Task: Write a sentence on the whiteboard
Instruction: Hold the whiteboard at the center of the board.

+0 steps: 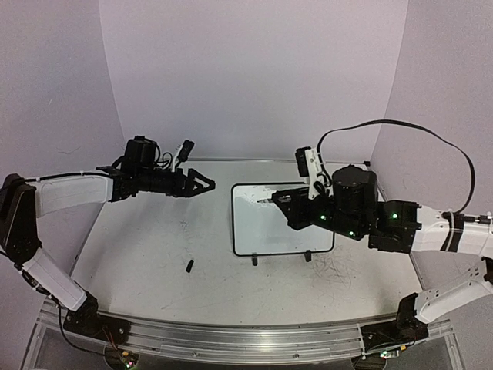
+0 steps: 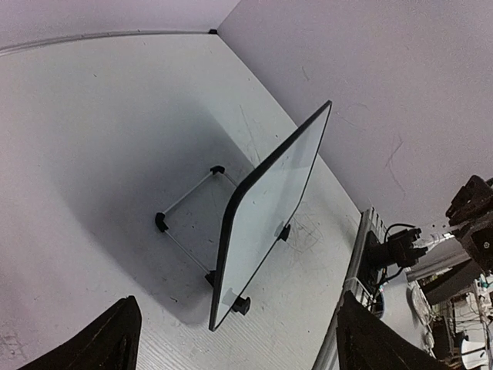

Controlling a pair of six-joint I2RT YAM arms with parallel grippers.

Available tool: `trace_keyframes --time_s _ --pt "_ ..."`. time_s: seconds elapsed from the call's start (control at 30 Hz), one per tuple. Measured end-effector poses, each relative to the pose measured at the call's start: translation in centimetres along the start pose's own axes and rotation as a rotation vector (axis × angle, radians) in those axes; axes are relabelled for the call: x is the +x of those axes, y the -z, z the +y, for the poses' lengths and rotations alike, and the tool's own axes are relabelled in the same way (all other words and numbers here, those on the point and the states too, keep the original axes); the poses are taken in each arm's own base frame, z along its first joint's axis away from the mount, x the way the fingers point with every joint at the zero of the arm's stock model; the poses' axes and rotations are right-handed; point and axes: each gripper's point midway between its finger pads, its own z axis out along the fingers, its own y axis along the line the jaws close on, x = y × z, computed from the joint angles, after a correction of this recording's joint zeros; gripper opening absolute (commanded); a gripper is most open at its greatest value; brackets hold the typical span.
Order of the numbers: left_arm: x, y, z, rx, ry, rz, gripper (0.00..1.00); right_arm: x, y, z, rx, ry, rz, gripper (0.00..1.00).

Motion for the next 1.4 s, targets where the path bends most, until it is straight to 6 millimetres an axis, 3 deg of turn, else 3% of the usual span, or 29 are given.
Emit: trace_keyframes --time_s 0.17,0.37,0.57,0.77,1.13,1.23,1.4 --pt "2.0 -0.7 -0.4 0.072 0.017 0.061 0.86 1.5 -1.7 0.5 0.010 0.051 0.019 0.00" --pt "1.8 -0.7 -1.7 0.151 -0.006 0.061 0.82 0.1 -1.7 1.0 0.002 0.049 -0.047 0.00" --pt "2.6 -1.9 -1.4 0.204 0.031 0.096 0.75 0.3 -1.8 0.4 0.025 0.055 -0.067 0.00" --pt "3.6 -4.2 -0.8 0.241 0.099 0.158 0.60 1.7 -2.1 -0.3 0.040 0.092 -0.045 0.00" --pt "2.9 -7.4 -0.9 0.290 0.096 0.186 0.38 6.0 -5.1 -0.4 0.020 0.205 0.030 0.00" --pt "3.1 -7.6 -0.8 0.293 0.092 0.191 0.36 7.0 -5.6 -0.7 0.030 0.234 0.054 0.00" --pt "3.2 -7.6 -0.7 0.292 0.078 0.190 0.44 6.8 -6.1 -0.6 0.036 0.240 0.051 0.00"
